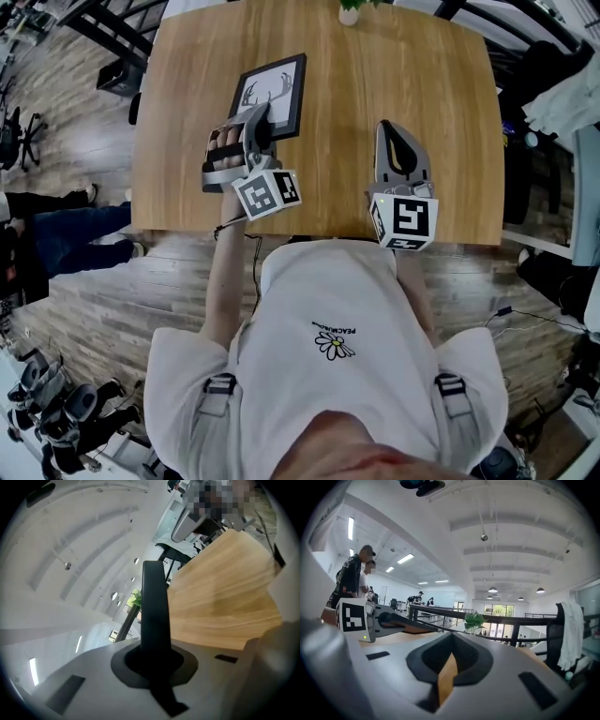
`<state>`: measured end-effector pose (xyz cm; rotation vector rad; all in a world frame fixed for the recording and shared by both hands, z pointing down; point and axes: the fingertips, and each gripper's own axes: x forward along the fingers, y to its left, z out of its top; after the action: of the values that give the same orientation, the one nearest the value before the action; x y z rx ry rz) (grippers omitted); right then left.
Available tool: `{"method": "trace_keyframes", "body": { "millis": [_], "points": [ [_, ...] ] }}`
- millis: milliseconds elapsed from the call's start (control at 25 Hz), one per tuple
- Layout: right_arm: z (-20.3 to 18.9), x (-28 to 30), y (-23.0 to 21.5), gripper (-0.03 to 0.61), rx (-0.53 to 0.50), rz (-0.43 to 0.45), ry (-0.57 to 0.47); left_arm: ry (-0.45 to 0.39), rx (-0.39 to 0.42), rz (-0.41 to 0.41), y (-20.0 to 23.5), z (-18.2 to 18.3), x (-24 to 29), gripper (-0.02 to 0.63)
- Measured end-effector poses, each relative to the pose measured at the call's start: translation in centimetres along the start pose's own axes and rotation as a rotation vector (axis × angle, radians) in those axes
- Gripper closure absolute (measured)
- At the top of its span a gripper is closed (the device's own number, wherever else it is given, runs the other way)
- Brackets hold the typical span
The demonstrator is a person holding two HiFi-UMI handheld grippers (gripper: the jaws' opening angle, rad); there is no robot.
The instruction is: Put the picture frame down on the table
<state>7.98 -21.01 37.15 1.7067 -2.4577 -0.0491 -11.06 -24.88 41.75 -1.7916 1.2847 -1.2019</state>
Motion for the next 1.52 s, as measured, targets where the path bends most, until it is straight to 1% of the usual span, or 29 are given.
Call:
{"method": "trace_keyframes", "body": {
  "millis": [80, 160, 280, 440, 560, 800, 1080, 1360, 1520],
  "points": [
    [-0.3, 0.0, -0.3, 0.568, 0.016, -0.001, 0.009, 0.024, 0.028, -0.054, -1.3, -0.3, 0.9, 0.589],
    [-0.9, 0.0, -0.7, 0.568, 0.042, -0.002, 0.023, 0.041, 0.074, -0.107, -3.0, -0.5, 1.8, 0.589],
    [-1.3, -0.2, -0.8, 0.568, 0.058, -0.008, 0.037, 0.065, 0.124, -0.164, -5.0, -1.2, 2.6, 0.584],
    [-1.5, -0.3, -0.7, 0.568, 0.063, -0.017, 0.048, 0.079, 0.14, -0.232, -7.2, -2.1, 3.0, 0.568],
    [-1.9, -0.4, -0.6, 0.568, 0.068, -0.019, 0.057, 0.098, 0.155, -0.286, -9.2, -2.8, 3.3, 0.568],
    [-2.5, -0.5, -0.8, 0.568, 0.072, -0.022, 0.081, 0.115, 0.177, -0.325, -11.5, -3.9, 3.7, 0.577],
    [-3.6, -0.8, -1.1, 0.568, 0.076, -0.03, 0.106, 0.11, 0.171, -0.359, -13.6, -4.3, 3.9, 0.583],
    [-4.3, -0.6, -0.9, 0.568, 0.088, -0.024, 0.126, 0.116, 0.176, -0.401, -14.8, -4.7, 4.1, 0.564],
    [-4.4, -0.4, -0.8, 0.568, 0.092, -0.014, 0.131, 0.134, 0.144, -0.451, -15.3, -4.9, 4.1, 0.521]
  ]
}}
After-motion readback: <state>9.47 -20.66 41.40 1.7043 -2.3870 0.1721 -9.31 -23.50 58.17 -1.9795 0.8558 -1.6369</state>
